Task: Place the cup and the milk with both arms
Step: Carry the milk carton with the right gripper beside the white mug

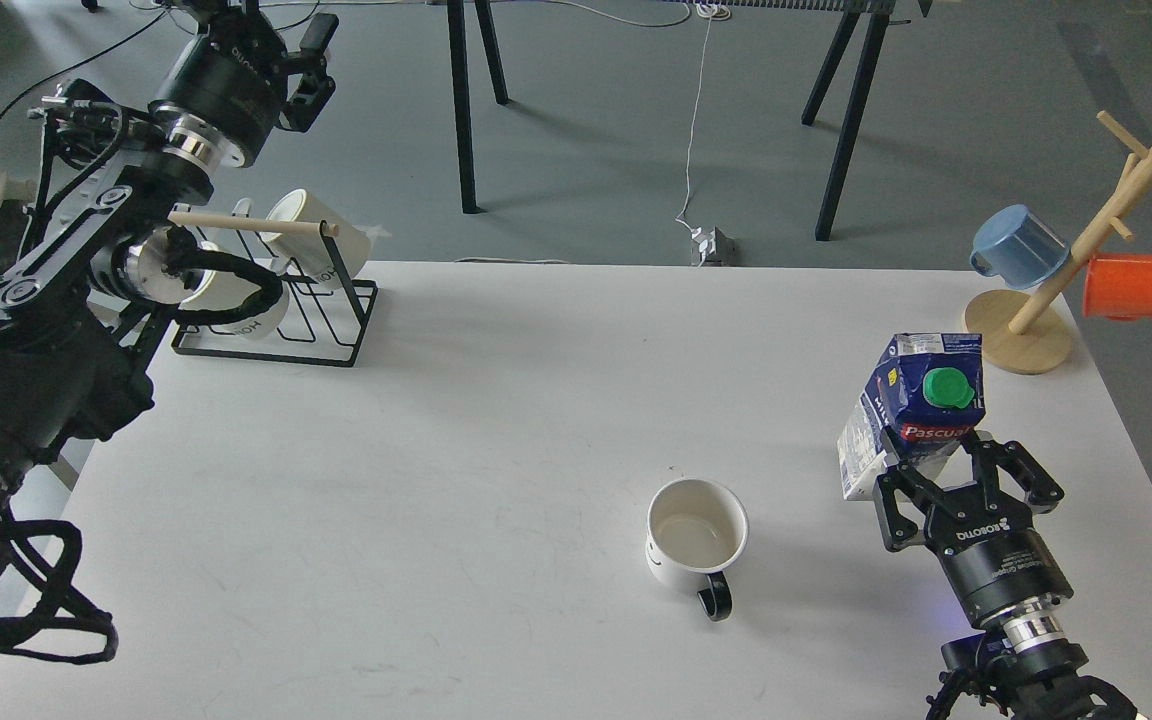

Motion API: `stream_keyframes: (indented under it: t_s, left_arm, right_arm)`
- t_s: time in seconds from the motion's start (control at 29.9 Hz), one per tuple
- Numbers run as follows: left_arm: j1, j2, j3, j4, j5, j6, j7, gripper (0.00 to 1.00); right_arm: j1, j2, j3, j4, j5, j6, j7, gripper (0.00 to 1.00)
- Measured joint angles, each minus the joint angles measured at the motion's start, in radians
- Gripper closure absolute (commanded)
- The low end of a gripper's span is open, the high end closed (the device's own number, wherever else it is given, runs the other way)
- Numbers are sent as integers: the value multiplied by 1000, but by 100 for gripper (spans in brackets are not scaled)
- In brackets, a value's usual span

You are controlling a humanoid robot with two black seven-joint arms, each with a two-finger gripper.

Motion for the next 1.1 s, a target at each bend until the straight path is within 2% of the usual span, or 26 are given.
stream_keyframes:
  t_s: [0.27,0.77,0.8,0.9,1.0,1.1]
  left_arm:
    - [2,2,1,1,0,16,0,0]
    - [1,0,21,0,0,17,0,0]
    - [0,0,21,0,0,17,0,0]
    - [-3,-1,22,0,0,17,0,0]
    - [-4,-1,22,0,0,17,0,0]
    - [-4,1,22,0,0,17,-1,0]
  right_arm:
    - [0,115,-106,-8,-127,0,-2,37]
    - [3,156,-128,-78,-188,0,-3,32]
    - [3,157,-128,-80,-190,0,-3,30]
    - [2,158,-128,-80,-193,0,-3,14]
    - [1,160,-125,-79,-193,0,-3,7]
    - [-1,160,-123,-77,-193,0,-3,5]
